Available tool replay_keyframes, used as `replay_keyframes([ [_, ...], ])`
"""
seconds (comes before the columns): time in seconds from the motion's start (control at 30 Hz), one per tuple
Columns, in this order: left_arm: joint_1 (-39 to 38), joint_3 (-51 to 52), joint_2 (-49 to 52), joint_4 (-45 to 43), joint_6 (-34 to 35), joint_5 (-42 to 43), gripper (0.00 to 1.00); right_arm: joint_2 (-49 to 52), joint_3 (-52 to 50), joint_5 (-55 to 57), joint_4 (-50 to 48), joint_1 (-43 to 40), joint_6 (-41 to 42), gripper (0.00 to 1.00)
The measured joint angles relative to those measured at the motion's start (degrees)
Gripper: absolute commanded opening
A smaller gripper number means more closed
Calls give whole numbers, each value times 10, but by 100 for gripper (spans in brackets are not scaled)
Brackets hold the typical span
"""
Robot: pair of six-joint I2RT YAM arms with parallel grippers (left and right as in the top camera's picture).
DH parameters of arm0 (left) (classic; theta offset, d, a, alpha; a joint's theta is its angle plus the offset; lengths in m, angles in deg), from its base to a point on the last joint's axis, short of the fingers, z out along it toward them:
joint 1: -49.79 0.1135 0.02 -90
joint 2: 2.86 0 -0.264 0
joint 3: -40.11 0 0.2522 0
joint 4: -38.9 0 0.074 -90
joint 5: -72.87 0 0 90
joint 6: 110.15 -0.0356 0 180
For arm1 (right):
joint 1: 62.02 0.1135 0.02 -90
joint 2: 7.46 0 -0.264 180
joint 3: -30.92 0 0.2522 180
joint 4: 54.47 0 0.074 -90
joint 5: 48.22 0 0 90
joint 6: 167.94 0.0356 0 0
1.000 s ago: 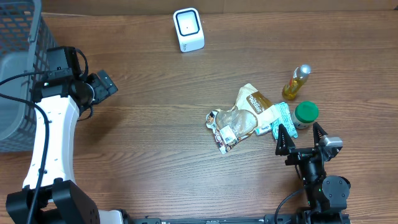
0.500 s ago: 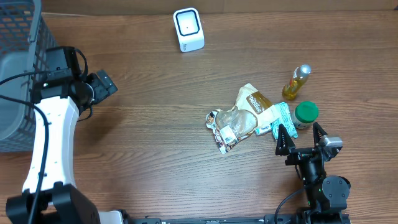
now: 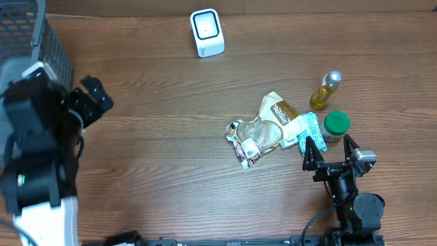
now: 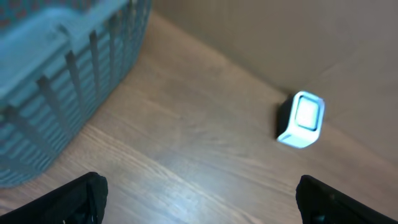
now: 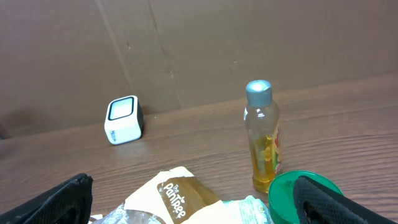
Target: Scan the item barcode
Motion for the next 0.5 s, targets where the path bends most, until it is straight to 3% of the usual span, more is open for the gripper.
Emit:
replay_keyframes([
  [0.33,-1,0,-21,2,0,0,99,0,0,0,0,0,0,100],
  [0.5,-39,0,-37,3,0,0,100,0,0,0,0,0,0,100],
])
